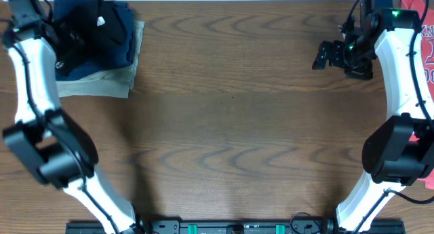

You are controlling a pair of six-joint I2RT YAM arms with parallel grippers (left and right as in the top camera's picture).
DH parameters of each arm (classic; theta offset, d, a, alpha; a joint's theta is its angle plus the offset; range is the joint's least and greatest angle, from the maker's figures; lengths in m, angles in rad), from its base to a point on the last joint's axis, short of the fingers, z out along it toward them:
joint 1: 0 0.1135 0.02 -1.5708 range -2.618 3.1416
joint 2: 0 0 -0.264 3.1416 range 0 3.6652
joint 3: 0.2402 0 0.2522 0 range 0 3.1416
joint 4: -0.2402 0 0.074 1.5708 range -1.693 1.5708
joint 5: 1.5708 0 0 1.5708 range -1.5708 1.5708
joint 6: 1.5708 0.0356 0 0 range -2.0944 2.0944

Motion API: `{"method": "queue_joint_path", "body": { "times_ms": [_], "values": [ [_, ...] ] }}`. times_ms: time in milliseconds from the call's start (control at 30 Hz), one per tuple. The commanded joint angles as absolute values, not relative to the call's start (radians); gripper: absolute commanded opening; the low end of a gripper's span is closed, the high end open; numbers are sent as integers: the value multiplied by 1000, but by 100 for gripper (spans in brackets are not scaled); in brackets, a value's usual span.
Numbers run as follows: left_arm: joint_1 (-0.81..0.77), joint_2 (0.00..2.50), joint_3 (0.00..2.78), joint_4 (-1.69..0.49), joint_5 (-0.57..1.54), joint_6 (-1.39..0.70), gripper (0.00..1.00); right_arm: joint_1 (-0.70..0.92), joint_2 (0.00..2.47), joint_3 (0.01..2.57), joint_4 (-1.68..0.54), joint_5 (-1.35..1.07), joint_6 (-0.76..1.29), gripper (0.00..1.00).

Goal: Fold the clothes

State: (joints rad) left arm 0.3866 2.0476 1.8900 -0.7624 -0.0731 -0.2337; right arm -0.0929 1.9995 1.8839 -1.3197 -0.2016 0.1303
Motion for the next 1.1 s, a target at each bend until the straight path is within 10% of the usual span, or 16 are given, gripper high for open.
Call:
{"method": "queue_joint_path", "body": {
  "times_ms": [0, 567, 1067],
  "values": [
    [362, 1870, 1894, -855, -6, -228, 98, -104, 1987, 1903, -1320, -198, 145, 99],
    [277, 1644, 1877, -1676, 276, -234, 98, -104, 1987, 1903, -1320, -198, 145, 99],
    [38, 1310, 1835, -1689, 276, -214, 98, -104, 1987, 1903, -1320, -198, 145, 99]
  ]
}}
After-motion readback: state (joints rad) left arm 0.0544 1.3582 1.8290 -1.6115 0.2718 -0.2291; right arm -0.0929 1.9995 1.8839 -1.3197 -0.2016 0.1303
